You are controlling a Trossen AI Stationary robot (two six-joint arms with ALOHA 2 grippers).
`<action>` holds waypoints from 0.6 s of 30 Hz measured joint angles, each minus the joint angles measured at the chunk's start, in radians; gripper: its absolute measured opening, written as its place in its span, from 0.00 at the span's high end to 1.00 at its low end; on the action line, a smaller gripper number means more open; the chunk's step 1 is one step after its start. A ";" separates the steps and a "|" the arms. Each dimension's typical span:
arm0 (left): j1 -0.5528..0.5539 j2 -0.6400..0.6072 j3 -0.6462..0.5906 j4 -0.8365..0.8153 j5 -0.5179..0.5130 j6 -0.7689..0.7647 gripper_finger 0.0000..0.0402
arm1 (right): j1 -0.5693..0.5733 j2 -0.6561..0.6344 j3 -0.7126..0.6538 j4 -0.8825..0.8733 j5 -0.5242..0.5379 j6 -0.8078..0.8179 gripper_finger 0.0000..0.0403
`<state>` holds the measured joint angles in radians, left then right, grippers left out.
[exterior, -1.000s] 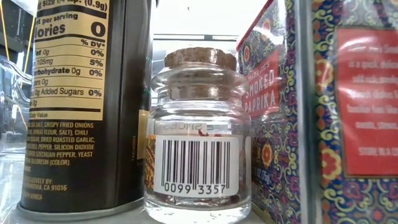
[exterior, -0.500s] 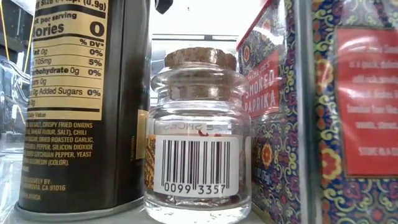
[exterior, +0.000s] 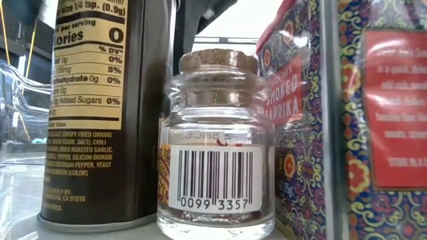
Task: Sort spices by type
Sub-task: Put the yellow seasoning bottle into the bottom right transparent bin
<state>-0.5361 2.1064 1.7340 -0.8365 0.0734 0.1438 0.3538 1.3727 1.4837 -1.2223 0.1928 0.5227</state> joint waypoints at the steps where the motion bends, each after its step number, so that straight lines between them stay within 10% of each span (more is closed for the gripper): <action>1: 0.002 0.000 0.000 0.000 0.000 -0.001 0.25 | 0.000 0.000 0.000 0.000 0.000 0.000 1.00; 11: 0.017 -0.005 0.003 -0.001 0.019 -0.013 0.53 | 0.000 0.000 0.000 0.004 0.000 0.027 1.00; 18: 0.099 -0.107 0.008 -0.087 0.060 -0.099 0.53 | 0.005 -0.021 0.000 0.028 -0.017 0.082 1.00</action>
<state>-0.4369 1.9991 1.7420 -0.9235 0.1339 0.0446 0.3584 1.3521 1.4837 -1.1943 0.1754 0.6049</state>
